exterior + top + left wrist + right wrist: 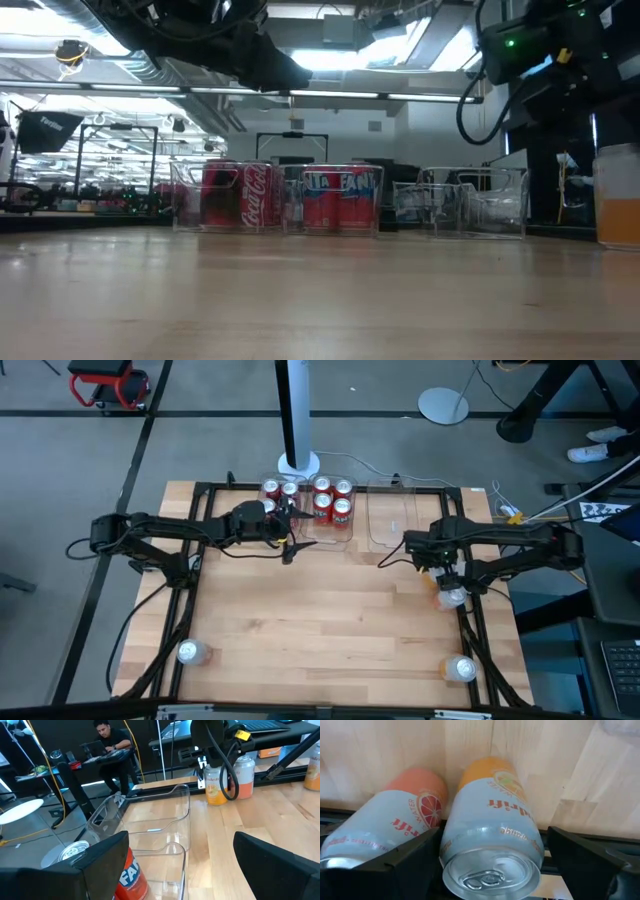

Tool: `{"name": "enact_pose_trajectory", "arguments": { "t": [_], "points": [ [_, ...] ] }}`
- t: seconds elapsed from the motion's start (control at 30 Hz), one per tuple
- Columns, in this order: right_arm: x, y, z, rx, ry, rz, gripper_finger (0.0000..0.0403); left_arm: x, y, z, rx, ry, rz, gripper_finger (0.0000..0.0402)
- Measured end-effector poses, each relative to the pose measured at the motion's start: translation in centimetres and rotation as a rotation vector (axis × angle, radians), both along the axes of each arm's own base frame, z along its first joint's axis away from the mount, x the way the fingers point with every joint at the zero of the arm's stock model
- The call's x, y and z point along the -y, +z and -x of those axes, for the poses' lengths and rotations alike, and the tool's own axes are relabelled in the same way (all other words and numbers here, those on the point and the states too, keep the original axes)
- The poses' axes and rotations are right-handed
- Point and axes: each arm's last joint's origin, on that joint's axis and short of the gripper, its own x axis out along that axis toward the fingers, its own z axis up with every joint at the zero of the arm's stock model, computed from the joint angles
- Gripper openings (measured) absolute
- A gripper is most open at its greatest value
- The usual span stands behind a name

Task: Sort soda cans
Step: Put the top right middle white soda can into the right transparent bin

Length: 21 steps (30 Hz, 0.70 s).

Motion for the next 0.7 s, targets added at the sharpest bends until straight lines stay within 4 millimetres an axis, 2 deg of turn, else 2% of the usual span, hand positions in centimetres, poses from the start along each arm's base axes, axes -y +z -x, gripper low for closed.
{"name": "enact_pose_trajectory", "arguments": {
  "t": [0.17,0.3,0.6,0.7],
  "points": [
    [0.0,-1.1,0.1,-0.037,-0.001,-0.009,0.0363,0.0,0.0,0.0,-0.001,-0.001,0.002,0.0347],
    [0.0,-1.1,-0.2,-0.026,0.002,-0.007,0.0355,0.2,0.0,0.0,-0.004,-0.006,0.002,0.0347],
    [0.0,-1.1,-0.1,-0.033,0.007,-0.003,0.0294,0.5,0.0,-0.1,-0.004,-0.019,-0.005,0.0347],
    [0.0,-1.1,-0.1,-0.034,0.02,-0.006,0.0291,0.5,0.0,-0.1,-0.003,-0.019,-0.005,0.0347]
  ]
}}
